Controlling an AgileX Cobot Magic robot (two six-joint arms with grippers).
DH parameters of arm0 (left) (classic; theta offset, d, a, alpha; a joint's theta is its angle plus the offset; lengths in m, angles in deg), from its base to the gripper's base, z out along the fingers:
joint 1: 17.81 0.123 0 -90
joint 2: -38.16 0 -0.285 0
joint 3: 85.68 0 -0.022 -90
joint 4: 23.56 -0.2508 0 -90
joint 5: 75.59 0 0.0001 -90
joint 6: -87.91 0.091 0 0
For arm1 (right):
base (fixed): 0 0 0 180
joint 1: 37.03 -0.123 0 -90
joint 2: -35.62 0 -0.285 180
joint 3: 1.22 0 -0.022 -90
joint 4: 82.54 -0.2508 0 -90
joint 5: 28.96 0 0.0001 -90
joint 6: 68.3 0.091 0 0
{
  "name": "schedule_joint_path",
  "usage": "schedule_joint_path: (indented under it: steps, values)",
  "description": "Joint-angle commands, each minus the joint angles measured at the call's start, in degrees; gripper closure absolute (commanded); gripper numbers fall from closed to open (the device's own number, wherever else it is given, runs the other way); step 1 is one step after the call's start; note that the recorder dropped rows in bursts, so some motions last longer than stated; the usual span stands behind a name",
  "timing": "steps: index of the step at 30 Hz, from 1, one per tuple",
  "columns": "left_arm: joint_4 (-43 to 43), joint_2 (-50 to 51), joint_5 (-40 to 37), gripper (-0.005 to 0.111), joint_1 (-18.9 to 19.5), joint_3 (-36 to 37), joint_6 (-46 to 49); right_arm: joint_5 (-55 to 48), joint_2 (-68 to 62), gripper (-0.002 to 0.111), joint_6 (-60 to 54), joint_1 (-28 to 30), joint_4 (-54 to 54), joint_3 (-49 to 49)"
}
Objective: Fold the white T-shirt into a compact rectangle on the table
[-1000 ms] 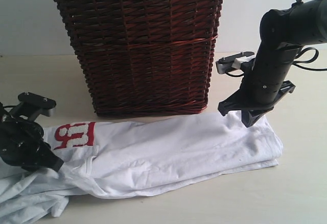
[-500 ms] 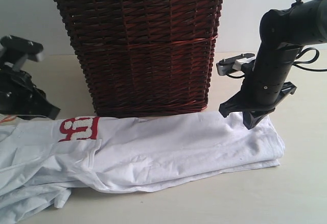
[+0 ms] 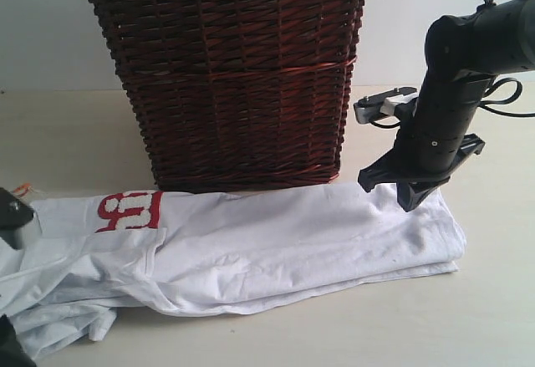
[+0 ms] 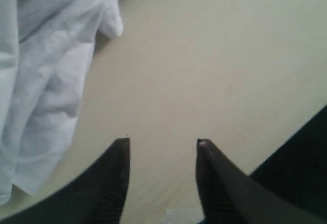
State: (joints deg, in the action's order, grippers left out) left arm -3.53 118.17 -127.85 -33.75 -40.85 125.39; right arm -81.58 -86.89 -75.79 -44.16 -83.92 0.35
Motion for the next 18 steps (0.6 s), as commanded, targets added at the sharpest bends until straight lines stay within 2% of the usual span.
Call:
schedule_joint_path:
  steps: [1,6,12,18]
  values:
    - [-4.30,-0.33,13.85,0.050,-1.20,4.64,-0.26,0.64,0.72,0.108,-0.38,0.27,0.34,0.31]
    - [-5.82,2.42,22.76,0.053,-1.20,6.05,-0.22,0.51,0.72,0.108,-0.38,0.27,0.24,0.31]
    - [2.54,5.46,22.80,0.053,-1.32,6.37,3.17,0.28,0.72,0.108,-0.38,0.27,0.24,0.31]
    - [1.34,4.03,21.44,0.053,-1.32,6.37,4.23,0.41,0.72,0.108,-0.38,0.27,0.24,0.31]
